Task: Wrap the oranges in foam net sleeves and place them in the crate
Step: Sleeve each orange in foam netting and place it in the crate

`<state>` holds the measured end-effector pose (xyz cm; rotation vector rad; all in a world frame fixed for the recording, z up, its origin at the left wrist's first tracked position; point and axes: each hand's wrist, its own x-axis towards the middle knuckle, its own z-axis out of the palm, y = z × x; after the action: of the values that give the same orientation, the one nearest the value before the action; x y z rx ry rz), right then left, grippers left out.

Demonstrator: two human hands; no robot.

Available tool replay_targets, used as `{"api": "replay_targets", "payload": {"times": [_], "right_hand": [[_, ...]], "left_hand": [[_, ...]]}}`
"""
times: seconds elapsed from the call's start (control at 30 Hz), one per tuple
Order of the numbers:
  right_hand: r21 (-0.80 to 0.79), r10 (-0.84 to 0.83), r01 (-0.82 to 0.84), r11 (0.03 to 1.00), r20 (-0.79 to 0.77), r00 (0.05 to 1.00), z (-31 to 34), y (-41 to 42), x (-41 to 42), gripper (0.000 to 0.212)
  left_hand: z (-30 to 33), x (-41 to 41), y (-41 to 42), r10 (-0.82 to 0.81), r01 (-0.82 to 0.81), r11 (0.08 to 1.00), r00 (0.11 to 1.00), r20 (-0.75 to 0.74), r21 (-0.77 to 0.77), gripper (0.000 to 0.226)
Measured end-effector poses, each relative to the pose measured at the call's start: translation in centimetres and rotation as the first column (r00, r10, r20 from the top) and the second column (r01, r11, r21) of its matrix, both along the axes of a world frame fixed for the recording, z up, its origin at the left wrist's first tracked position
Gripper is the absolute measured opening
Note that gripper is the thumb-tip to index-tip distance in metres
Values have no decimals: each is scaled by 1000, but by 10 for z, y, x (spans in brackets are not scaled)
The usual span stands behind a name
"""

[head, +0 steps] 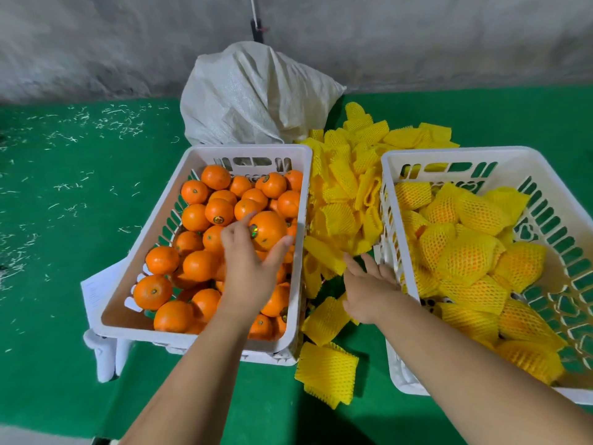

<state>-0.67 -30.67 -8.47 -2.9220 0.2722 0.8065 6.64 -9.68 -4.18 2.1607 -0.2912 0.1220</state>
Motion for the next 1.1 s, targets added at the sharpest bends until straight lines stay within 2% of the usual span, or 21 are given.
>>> {"api": "replay_targets", "payload": {"times": [0.07, 0.13, 0.2, 0.27, 0.33, 0.43, 0.5, 0.53, 0.57, 0.6, 0.63, 0.67, 0.73, 0.77, 0.8, 0.87, 0.93, 0.97, 1.03, 1.1], "right_hand": [[116, -85, 67, 991, 159, 984, 4, 4, 3, 61], [257, -195, 95, 962, 402, 895, 11, 6, 3, 50], [434, -343, 61, 899, 611, 714, 20, 3, -2, 29], [635, -534, 1, 772, 648, 543, 26, -1, -14, 17], [826, -716, -31, 563, 506, 481, 29, -3, -26, 13], [994, -863, -46, 102, 111, 493, 36, -8, -33, 17], [962, -799, -75, -262, -173, 575, 38, -20, -33, 38], [914, -734, -75, -398, -269, 624, 38, -26, -34, 52], [879, -679, -67, -472, -315, 663, 38, -30, -34, 61], [874, -655, -55, -483, -319, 686, 38, -31, -33, 62], [904, -666, -42, -426, -281, 691, 37, -30, -32, 55], [954, -701, -24, -300, -203, 683, 36, -25, -30, 46], [999, -751, 27, 30, 5, 660, 35, -16, -28, 38], [990, -754, 34, 139, 84, 651, 33, -13, -27, 35], [983, -764, 27, 182, 124, 633, 31, -12, -25, 33], [986, -788, -4, 169, 138, 600, 28, -10, -24, 25], [985, -781, -13, 170, 143, 608, 29, -8, -25, 21], [978, -761, -6, 211, 168, 627, 29, -7, -25, 20], [950, -720, 0, 311, 236, 652, 28, -4, -26, 20], [935, -723, -18, 353, 285, 629, 27, -2, -26, 13]], "left_hand": [[4, -20, -19, -114, 108, 986, 992, -47, -124, 84], [2, -40, -34, -199, 155, 958, 965, -170, -240, 79], [-1, -50, -40, -243, 204, 957, 951, -188, -205, 75], [-3, -51, -39, -251, 225, 961, 954, -164, -163, 75], [-2, -51, -39, -257, 236, 960, 956, -140, -150, 76], [2, -60, -49, -324, 289, 933, 934, -150, -213, 79], [3, -64, -52, -352, 285, 912, 914, -203, -295, 78], [3, -64, -51, -354, 285, 910, 912, -208, -300, 75], [3, -63, -50, -354, 288, 911, 913, -202, -294, 70], [3, -61, -49, -354, 290, 912, 914, -196, -290, 65], [3, -61, -48, -357, 296, 913, 914, -195, -281, 62], [3, -61, -48, -360, 308, 917, 912, -195, -254, 64], [2, -62, -48, -370, 344, 925, 911, -180, -160, 74], [1, -62, -48, -376, 358, 925, 911, -169, -128, 78], [1, -63, -48, -376, 357, 925, 912, -164, -132, 81], [-1, -63, -47, -361, 314, 919, 915, -182, -240, 83], [-1, -63, -47, -353, 267, 895, 914, -201, -357, 73], [0, -63, -46, -362, 252, 879, 906, -221, -405, 67], [4, -59, -46, -403, 206, 841, 856, -324, -500, 63], [12, -50, -44, -456, 173, 821, 772, -443, -544, 66]]}}
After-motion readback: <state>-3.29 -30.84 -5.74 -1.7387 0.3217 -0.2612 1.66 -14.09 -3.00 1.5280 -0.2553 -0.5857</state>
